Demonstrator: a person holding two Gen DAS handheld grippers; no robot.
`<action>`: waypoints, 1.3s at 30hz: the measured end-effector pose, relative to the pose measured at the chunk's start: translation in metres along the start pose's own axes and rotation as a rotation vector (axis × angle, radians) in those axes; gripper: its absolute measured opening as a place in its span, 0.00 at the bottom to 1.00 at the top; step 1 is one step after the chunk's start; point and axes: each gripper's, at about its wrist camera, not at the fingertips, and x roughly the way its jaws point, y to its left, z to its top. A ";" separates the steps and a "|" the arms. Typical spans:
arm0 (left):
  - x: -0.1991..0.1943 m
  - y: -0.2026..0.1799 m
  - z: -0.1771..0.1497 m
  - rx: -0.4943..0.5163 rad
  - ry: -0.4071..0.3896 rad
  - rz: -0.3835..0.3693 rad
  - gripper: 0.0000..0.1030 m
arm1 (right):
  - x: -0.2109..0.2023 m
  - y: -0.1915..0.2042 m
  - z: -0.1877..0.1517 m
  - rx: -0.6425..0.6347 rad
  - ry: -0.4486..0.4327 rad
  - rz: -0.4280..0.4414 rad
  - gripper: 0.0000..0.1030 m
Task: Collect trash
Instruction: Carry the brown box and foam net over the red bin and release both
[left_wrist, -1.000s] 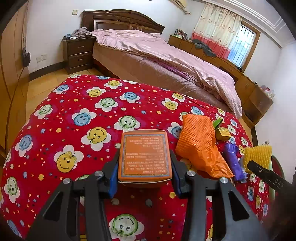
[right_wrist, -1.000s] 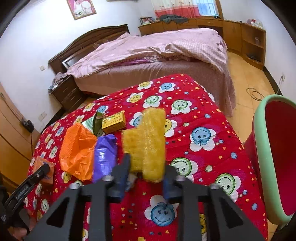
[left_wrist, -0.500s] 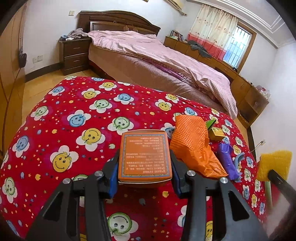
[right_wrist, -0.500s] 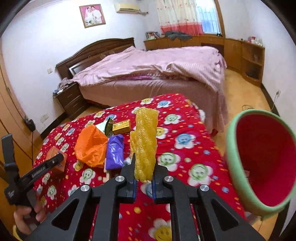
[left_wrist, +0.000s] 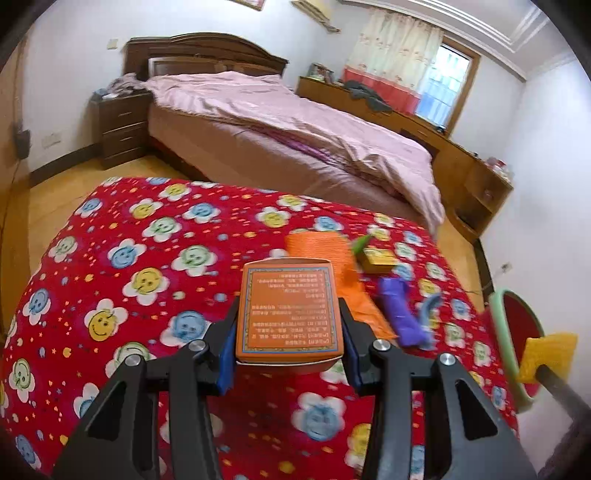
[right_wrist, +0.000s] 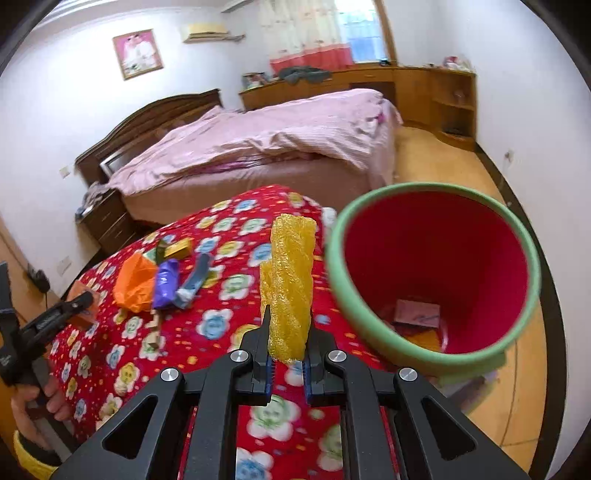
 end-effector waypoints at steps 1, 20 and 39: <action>-0.004 -0.006 0.000 0.013 -0.004 -0.006 0.45 | -0.003 -0.005 -0.001 0.007 -0.003 -0.006 0.11; -0.044 -0.168 -0.016 0.278 0.042 -0.207 0.45 | -0.042 -0.104 -0.008 0.170 -0.065 -0.044 0.11; 0.013 -0.300 -0.048 0.474 0.146 -0.332 0.45 | -0.030 -0.163 0.000 0.240 -0.073 -0.090 0.12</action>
